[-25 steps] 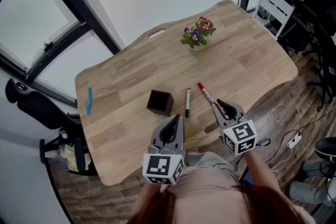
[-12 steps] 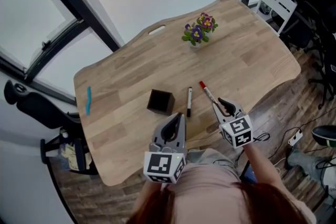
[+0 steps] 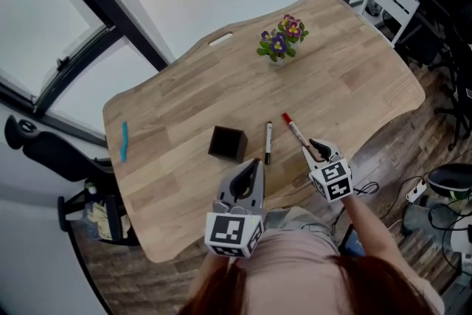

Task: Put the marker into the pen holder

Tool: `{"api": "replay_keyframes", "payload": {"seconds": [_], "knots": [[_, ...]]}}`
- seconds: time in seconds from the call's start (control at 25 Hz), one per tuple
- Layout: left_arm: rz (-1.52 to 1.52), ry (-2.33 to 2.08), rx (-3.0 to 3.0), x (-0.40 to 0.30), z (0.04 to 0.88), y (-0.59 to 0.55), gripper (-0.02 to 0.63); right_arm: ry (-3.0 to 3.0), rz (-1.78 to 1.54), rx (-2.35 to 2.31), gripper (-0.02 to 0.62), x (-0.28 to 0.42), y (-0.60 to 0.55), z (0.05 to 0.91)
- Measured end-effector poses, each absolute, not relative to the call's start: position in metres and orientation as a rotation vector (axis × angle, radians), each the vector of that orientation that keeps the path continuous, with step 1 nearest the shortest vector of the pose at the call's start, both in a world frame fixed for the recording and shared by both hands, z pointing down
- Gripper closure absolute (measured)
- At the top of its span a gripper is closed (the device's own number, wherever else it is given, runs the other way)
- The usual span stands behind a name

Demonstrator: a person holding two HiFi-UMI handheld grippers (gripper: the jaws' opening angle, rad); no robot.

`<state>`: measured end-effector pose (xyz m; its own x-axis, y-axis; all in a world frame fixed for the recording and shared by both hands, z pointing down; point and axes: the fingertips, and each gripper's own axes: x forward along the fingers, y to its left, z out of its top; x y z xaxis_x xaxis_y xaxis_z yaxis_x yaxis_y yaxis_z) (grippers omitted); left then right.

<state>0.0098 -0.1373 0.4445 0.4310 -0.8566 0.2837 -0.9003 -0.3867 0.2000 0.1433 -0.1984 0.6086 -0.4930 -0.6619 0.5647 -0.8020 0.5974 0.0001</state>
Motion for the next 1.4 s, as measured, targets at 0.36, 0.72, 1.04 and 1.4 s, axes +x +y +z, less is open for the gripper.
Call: {"api": "replay_keyframes", "payload": {"seconds": [0.36, 0.72, 1.04, 1.4], "knots": [[0.19, -1.5, 2.344, 0.005, 0.449, -0.138, 0.604, -2.25, 0.387, 1.124, 0.532, 0.146, -0.207, 0.643], [0.196, -1.461, 2.361, -0.007, 0.449, -0.141, 0.604, -2.153, 0.454, 1.134, 0.523, 0.151, -0.214, 0.675], [0.206, -1.422, 2.374, -0.017, 0.447, -0.148, 0.604, -2.059, 0.536, 1.126, 0.506, 0.157, -0.212, 0.691], [0.203, -1.418, 2.361, -0.029, 0.446, -0.144, 0.604, -2.046, 0.497, 1.14, 0.534, 0.153, -0.21, 0.69]]}}
